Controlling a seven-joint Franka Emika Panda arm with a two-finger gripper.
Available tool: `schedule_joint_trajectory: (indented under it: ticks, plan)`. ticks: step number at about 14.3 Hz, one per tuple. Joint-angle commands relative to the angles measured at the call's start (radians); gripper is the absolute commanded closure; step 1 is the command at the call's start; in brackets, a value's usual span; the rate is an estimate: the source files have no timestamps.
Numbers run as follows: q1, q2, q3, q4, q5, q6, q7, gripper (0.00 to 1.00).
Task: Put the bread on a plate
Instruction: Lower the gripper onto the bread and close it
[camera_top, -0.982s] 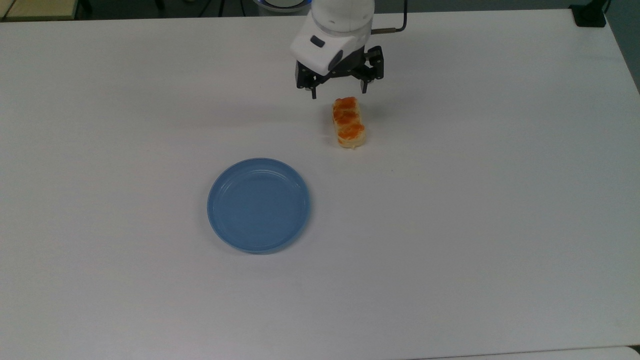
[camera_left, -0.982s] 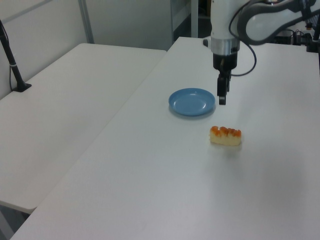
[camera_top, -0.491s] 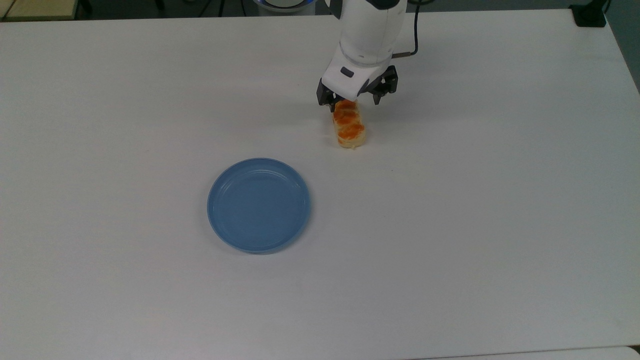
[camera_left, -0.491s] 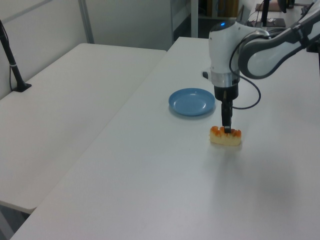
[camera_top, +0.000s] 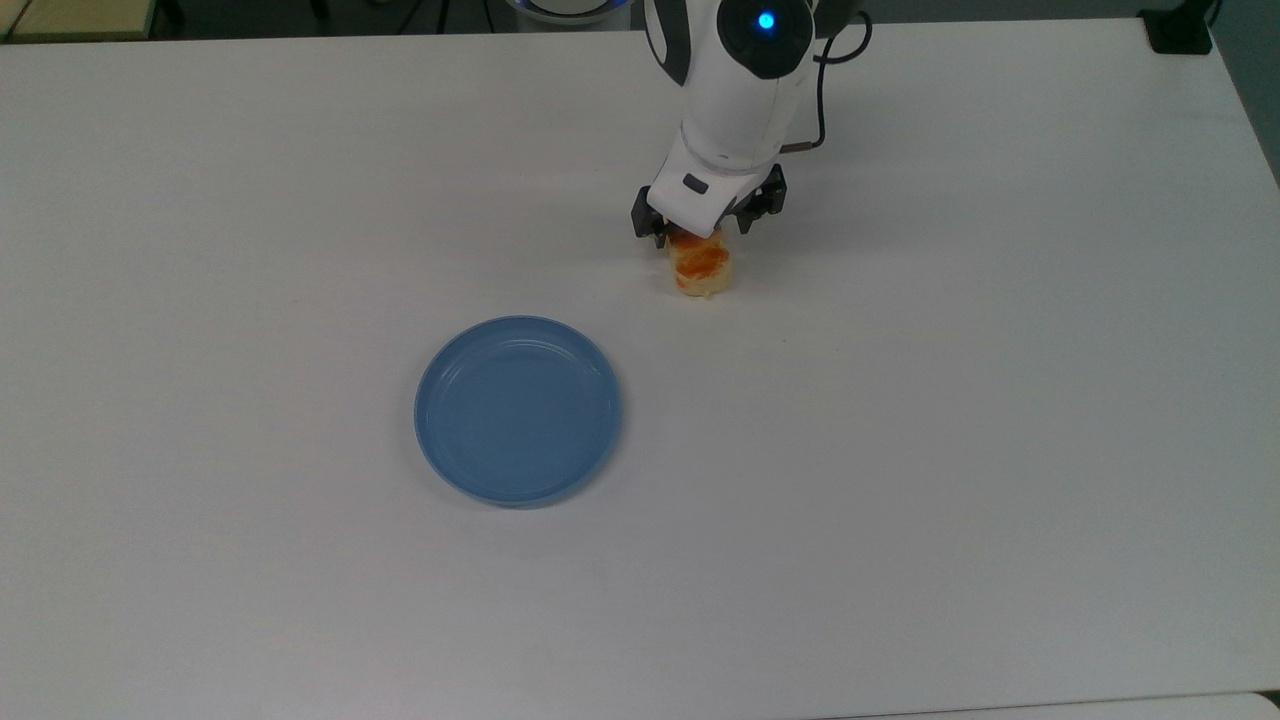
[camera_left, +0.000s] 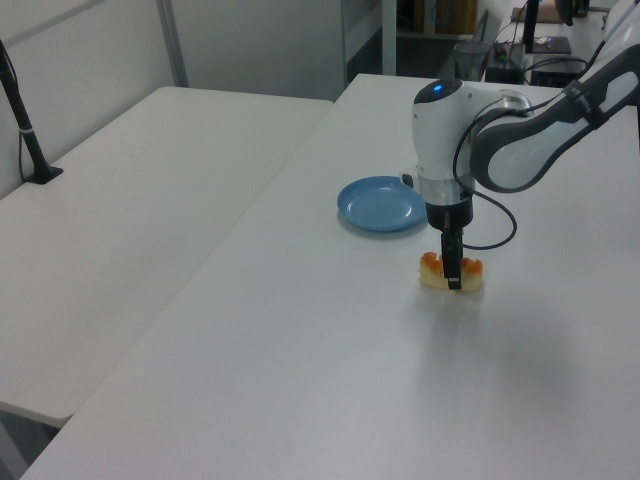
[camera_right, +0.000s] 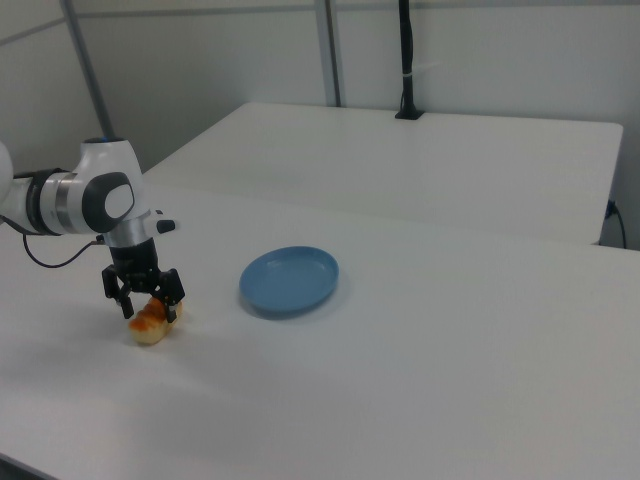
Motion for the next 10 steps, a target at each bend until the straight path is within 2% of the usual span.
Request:
schedule_joint_trajectory:
  ticks: [1,3,5,7,10]
  plan:
    - [0.014,-0.006,-0.010,-0.019,-0.028,0.026,0.010,0.04]
    - [0.014,-0.002,-0.010,-0.019,-0.039,0.026,0.012,0.21]
    - [0.014,-0.002,-0.010,-0.017,-0.040,0.026,0.012,0.48]
    - [0.017,-0.002,-0.010,-0.016,-0.042,0.026,0.016,0.59]
    - [0.020,-0.023,-0.010,-0.008,-0.042,0.012,0.018,0.60]
